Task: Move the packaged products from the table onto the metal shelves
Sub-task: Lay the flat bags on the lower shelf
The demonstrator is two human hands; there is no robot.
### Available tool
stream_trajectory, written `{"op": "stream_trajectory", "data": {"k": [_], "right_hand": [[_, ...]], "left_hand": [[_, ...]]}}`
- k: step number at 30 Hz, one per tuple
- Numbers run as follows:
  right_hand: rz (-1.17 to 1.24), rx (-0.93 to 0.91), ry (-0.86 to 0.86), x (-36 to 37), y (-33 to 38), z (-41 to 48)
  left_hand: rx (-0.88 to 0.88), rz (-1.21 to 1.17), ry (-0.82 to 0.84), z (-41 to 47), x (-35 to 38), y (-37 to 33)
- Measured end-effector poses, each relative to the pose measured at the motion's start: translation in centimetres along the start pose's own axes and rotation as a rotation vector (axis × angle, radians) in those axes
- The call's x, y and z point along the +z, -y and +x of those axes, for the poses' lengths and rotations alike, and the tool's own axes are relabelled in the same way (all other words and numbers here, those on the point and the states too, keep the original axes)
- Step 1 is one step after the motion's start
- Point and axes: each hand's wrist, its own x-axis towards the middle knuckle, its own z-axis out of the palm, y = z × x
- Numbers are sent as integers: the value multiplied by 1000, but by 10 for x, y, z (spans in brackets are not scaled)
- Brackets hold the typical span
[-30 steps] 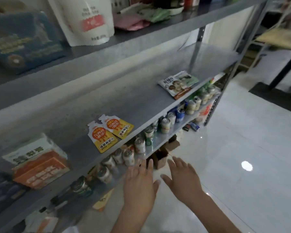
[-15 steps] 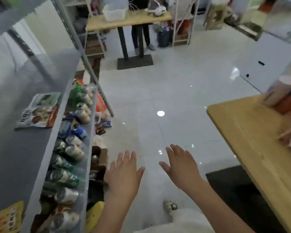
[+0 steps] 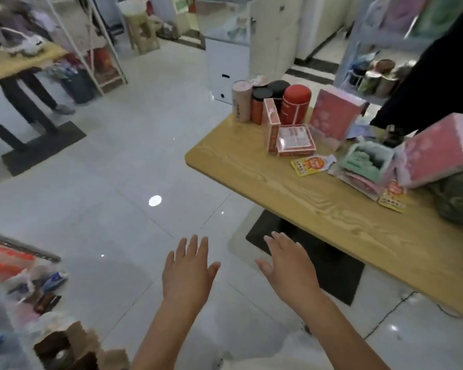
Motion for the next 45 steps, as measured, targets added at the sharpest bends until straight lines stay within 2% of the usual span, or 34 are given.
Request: {"op": "stream_trajectory", "data": {"k": [10,17,28,33,40,45], "right_hand": [[89,299,-192,-67,-180,-3],[136,503,-163,-81,-283,-12],[241,577,-61,-71,-332,32],[283,653,-69,-80,-345,86],[347,667,14,-93,-357,181],[478,729,15,-81,-371,242]], "left_hand": [[375,1,-79,69,-18,-191],[479,28,-29,93,-5,-285],[517,125,52,168,-8,-322],[523,136,88,245,-17,-327],[558,129,134,361,-30,-348],[596,55,208,417,-23,-371]]}}
